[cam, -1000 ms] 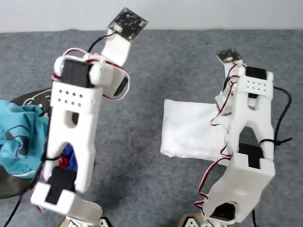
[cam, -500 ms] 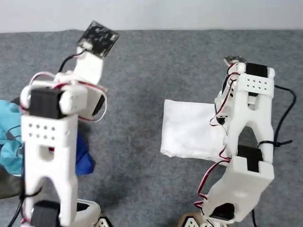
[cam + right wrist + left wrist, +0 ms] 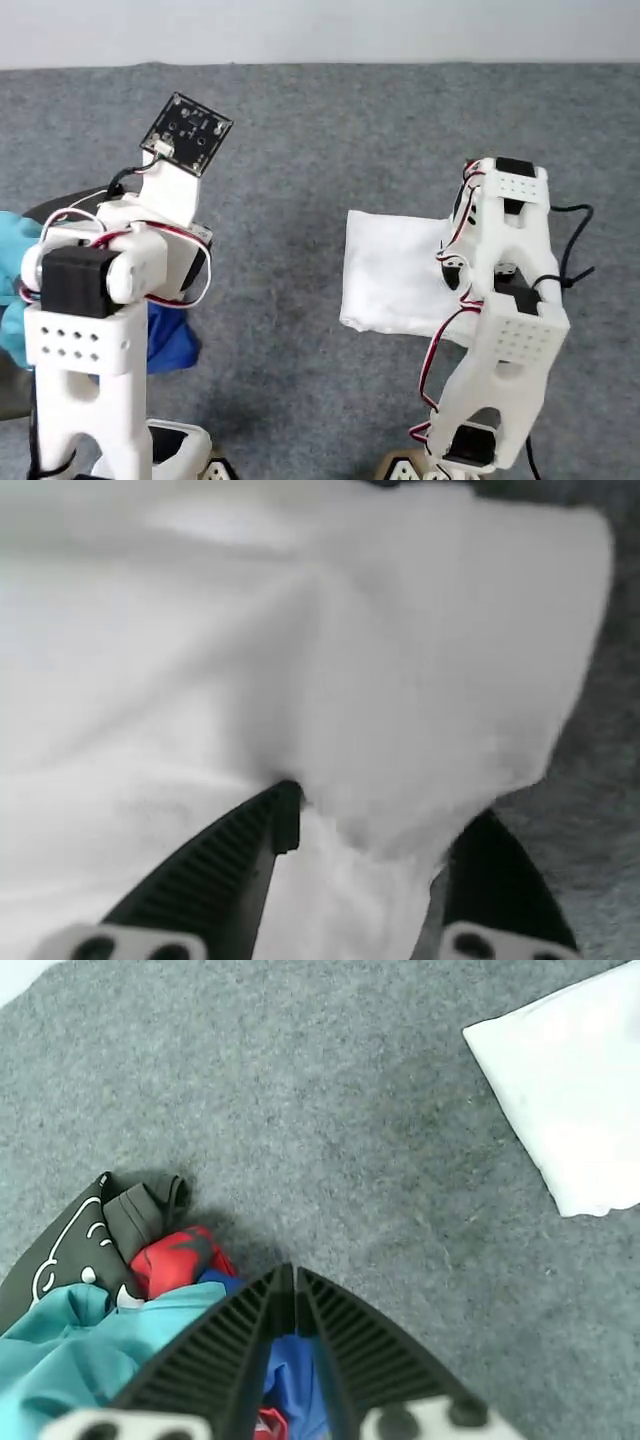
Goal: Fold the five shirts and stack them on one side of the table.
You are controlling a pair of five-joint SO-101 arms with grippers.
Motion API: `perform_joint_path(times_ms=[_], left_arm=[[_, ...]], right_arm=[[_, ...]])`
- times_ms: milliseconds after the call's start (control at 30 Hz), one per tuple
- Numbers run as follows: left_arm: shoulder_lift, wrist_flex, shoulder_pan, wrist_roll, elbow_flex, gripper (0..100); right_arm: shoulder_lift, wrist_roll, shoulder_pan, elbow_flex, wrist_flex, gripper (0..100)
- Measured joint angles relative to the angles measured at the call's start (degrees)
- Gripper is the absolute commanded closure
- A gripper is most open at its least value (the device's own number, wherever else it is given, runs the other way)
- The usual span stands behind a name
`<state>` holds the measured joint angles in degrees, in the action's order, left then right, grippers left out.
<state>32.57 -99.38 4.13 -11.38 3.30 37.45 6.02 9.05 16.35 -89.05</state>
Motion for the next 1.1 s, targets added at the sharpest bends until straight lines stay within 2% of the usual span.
perform_joint_path(times_ms=[67, 233, 333, 500, 667, 767, 900, 1100], left_arm=[[0.0, 0.0, 0.0, 0.0, 0.0, 98], [0.0, 0.0, 0.0, 0.0, 0.0, 98], [0.0, 0.0, 0.0, 0.0, 0.0, 98], [0.6, 0.0, 0.0, 0.0, 0.0, 98], [5.2, 0.0, 0.0, 0.0, 2.2, 98], [8.9, 0.0, 0.0, 0.0, 6.1, 98], [13.0, 0.0, 0.0, 0.0, 9.4, 98], [16.2, 0.0, 0.0, 0.0, 14.2, 98]], right_arm=[[0.2, 1.9, 0.0, 0.4, 0.0, 99.6], [0.2, 4.9, 0.9, 0.5, -0.4, 98.8], [0.0, 9.2, 1.5, 0.5, -0.4, 98.8], [-0.3, 24.5, 2.1, 0.5, 2.6, 98.8], [-1.7, 42.9, 2.1, 0.4, 11.4, 98.8], [-2.1, 50.5, 1.8, 0.4, 17.3, 98.8], [-2.1, 55.4, -0.1, 0.4, 23.8, 98.9], [-1.3, 58.4, -4.3, 0.4, 32.8, 98.9]])
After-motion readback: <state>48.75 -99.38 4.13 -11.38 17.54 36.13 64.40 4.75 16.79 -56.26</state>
